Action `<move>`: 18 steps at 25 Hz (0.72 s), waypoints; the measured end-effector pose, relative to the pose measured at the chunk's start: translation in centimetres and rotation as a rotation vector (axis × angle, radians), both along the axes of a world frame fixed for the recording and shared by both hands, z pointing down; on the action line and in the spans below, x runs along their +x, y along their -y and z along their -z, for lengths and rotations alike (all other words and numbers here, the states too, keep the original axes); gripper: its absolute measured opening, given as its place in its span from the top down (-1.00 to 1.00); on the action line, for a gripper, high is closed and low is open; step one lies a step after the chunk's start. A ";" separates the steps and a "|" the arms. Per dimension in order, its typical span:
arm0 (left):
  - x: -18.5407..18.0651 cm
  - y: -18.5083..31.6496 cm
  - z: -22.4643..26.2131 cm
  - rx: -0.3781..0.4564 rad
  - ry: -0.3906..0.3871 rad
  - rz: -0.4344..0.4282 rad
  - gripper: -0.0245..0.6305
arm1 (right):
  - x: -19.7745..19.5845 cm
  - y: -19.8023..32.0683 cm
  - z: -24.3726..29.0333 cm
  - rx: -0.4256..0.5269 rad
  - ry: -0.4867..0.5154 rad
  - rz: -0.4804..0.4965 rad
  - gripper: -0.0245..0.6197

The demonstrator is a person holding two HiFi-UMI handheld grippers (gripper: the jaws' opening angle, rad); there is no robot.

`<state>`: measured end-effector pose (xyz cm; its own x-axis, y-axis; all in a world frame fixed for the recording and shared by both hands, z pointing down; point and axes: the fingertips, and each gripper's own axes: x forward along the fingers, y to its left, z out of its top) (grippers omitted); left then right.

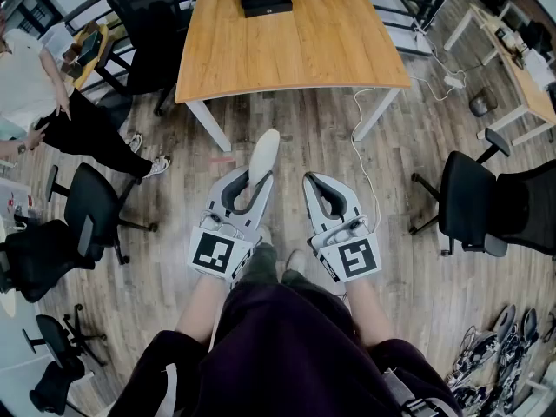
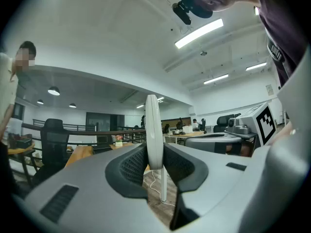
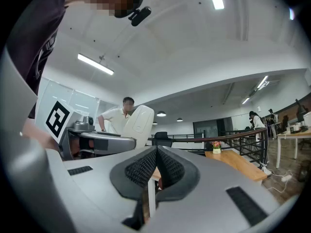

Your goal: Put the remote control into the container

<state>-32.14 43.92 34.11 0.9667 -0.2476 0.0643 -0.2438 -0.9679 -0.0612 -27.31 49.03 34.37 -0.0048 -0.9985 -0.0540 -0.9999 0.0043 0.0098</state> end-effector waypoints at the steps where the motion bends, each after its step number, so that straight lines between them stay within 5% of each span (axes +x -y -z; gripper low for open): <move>1: 0.3 0.6 0.1 -0.006 -0.008 0.000 0.62 | 0.3 0.6 0.0 -0.001 -0.002 0.001 0.87; 12: 2.8 11.1 1.1 0.013 -0.069 0.002 0.62 | 2.4 11.5 0.6 -0.004 -0.026 -0.007 0.87; 18: 3.3 17.3 0.4 0.011 -0.037 -0.017 0.62 | 3.0 17.7 0.8 -0.012 -0.048 -0.024 0.87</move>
